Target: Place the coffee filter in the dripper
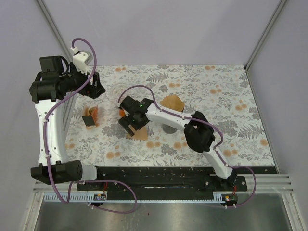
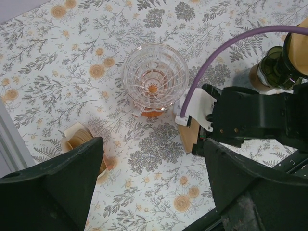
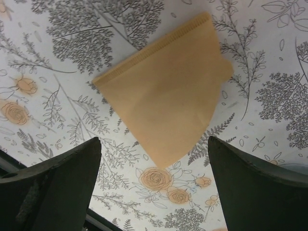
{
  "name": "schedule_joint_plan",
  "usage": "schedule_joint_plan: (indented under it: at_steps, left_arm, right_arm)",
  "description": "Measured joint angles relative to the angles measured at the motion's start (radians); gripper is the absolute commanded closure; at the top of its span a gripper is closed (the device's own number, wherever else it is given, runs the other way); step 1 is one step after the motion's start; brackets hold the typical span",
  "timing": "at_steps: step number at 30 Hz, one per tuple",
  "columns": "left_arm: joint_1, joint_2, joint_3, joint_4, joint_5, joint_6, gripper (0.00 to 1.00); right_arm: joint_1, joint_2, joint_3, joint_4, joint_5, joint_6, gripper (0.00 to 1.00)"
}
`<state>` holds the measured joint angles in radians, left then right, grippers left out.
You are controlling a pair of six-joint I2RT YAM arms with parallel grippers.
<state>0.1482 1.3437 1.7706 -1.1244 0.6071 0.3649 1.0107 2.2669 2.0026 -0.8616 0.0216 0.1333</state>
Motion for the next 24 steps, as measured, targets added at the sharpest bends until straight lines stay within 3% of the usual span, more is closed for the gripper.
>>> schedule_joint_plan:
  at_steps: [4,8,16,24]
  left_arm:
    - [0.002,0.0,0.0,0.0,0.011,-0.004,0.12]
    - [0.003,0.0,0.0,0.0,0.014,-0.004,0.12]
    - [0.007,0.0,0.0,-0.001,0.027,-0.004,0.12]
    - [0.011,0.0,0.0,-0.002,0.032,-0.004,0.12]
  right_arm:
    - [-0.039,0.035,0.013,0.006,-0.008,0.007,0.01]
    - [-0.07,0.078,0.015,0.021,-0.026,0.012,0.13]
    - [-0.084,0.103,0.005,0.052,-0.087,0.026,0.48]
    - [-0.084,0.077,-0.061,0.108,-0.118,0.047,1.0]
